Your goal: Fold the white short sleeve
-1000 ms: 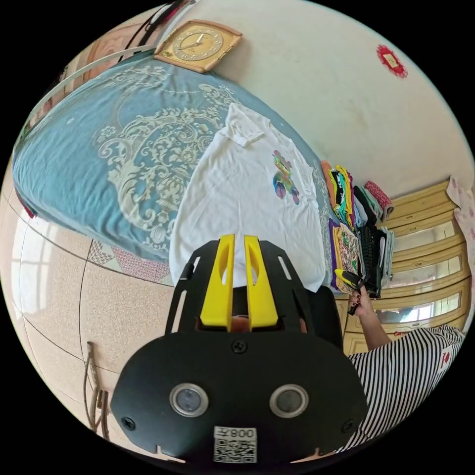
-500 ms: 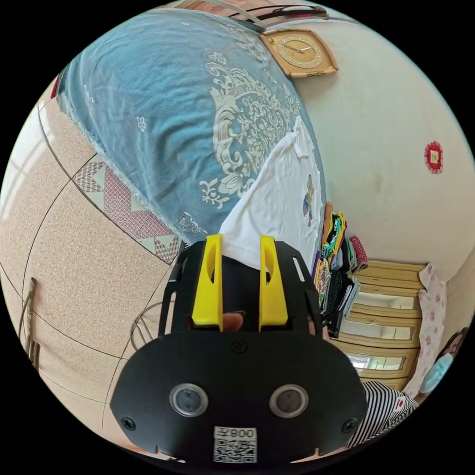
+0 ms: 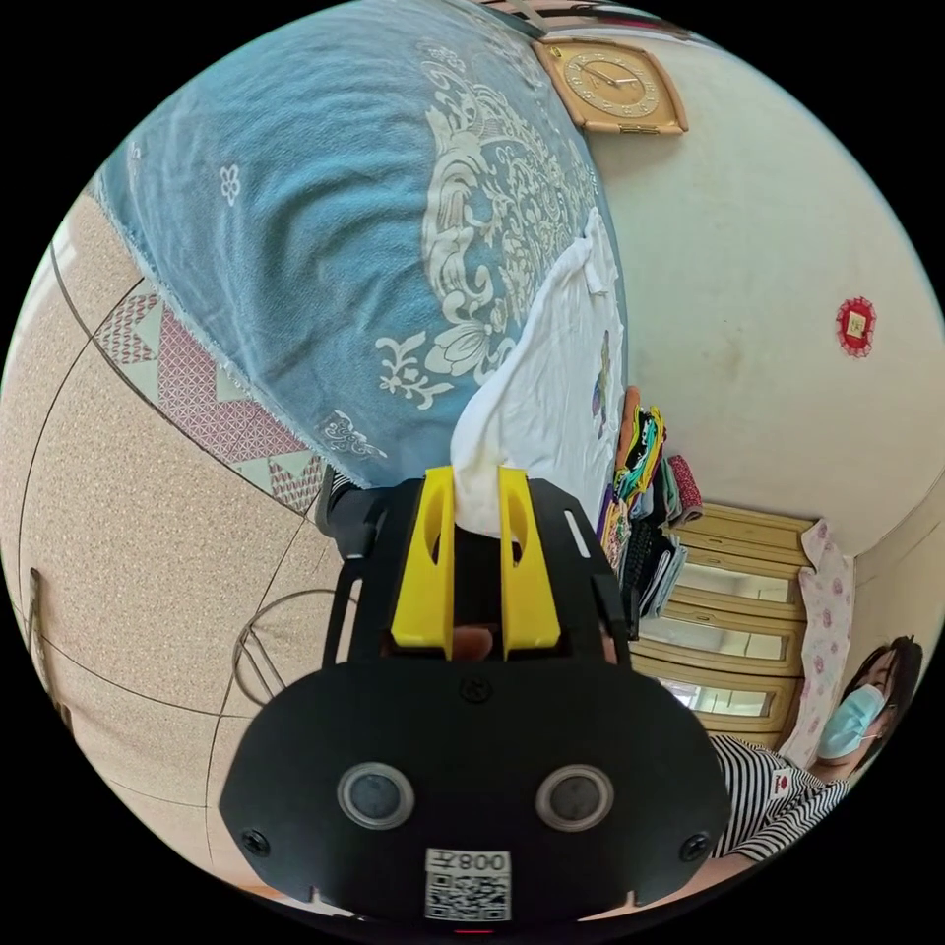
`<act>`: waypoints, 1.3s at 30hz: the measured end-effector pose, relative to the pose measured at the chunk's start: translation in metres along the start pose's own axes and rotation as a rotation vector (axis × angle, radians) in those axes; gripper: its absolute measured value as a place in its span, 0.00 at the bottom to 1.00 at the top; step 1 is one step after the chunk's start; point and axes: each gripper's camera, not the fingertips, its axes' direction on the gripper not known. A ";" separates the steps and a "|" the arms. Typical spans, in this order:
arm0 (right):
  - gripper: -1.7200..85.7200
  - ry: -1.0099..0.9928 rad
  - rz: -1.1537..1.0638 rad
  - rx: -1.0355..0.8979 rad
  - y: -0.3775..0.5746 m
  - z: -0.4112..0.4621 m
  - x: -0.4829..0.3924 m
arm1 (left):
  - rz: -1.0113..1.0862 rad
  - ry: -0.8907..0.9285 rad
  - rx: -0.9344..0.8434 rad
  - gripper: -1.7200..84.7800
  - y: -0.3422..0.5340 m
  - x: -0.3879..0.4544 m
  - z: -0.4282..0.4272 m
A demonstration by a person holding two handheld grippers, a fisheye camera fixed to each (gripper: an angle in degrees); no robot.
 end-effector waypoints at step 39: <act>0.03 -0.293 -0.433 0.077 0.162 -0.071 0.053 | 0.334 0.305 0.043 0.05 0.187 0.066 -0.241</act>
